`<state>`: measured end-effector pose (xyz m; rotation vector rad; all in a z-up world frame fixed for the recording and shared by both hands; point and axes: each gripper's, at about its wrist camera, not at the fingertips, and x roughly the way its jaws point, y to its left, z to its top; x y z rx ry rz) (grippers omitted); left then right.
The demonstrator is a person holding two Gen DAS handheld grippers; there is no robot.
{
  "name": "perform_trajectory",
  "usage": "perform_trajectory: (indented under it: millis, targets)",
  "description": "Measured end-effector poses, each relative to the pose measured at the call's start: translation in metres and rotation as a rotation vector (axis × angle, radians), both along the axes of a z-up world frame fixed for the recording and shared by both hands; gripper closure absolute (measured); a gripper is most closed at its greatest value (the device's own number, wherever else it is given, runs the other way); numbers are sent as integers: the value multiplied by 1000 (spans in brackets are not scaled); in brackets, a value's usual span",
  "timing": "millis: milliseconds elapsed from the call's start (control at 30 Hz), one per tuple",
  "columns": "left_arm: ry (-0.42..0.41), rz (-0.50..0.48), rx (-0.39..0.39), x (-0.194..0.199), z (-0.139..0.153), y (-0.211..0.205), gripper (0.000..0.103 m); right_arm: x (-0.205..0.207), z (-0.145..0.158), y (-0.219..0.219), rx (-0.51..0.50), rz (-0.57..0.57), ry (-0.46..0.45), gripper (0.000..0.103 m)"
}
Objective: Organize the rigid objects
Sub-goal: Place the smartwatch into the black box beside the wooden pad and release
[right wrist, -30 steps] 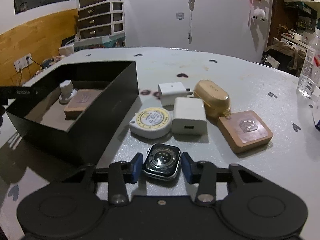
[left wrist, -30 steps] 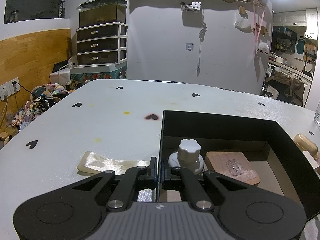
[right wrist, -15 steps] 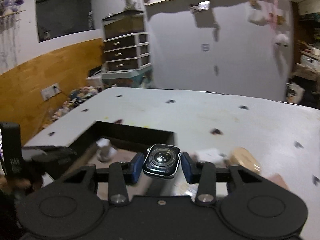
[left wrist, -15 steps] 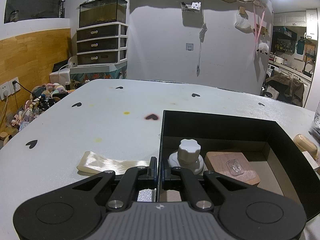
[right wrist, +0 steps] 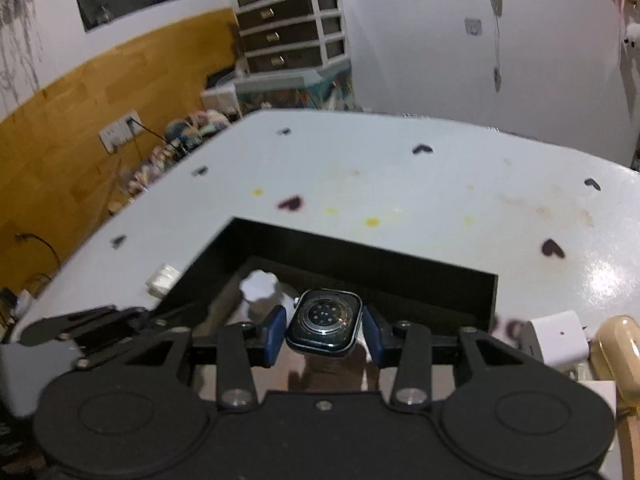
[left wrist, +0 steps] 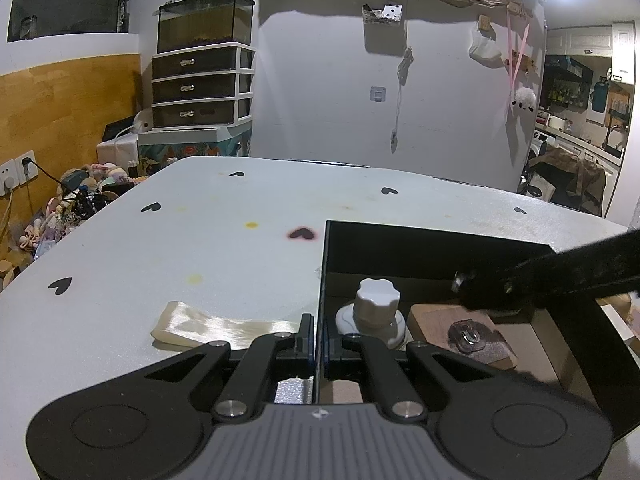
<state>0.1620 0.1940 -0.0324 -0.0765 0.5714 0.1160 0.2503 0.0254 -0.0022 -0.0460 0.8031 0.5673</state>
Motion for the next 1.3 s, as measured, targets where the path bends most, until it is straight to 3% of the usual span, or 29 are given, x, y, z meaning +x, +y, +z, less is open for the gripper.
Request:
perform_trajectory:
  millis: [167, 500, 833, 1300]
  targets:
    - [-2, -1, -1, 0, 0, 1, 99, 7, -3, -4, -108, -61, -22, 60]
    - [-4, 0, 0, 1, -1, 0, 99, 6, 0, -4, -180, -95, -54, 61]
    - [-2, -1, 7, 1, -3, 0, 100, 3, 2, -6, -154, -79, -29, 56]
    - [3, 0, 10, 1, -5, -2, 99, -16, 19, -19, -101, -64, -45, 38]
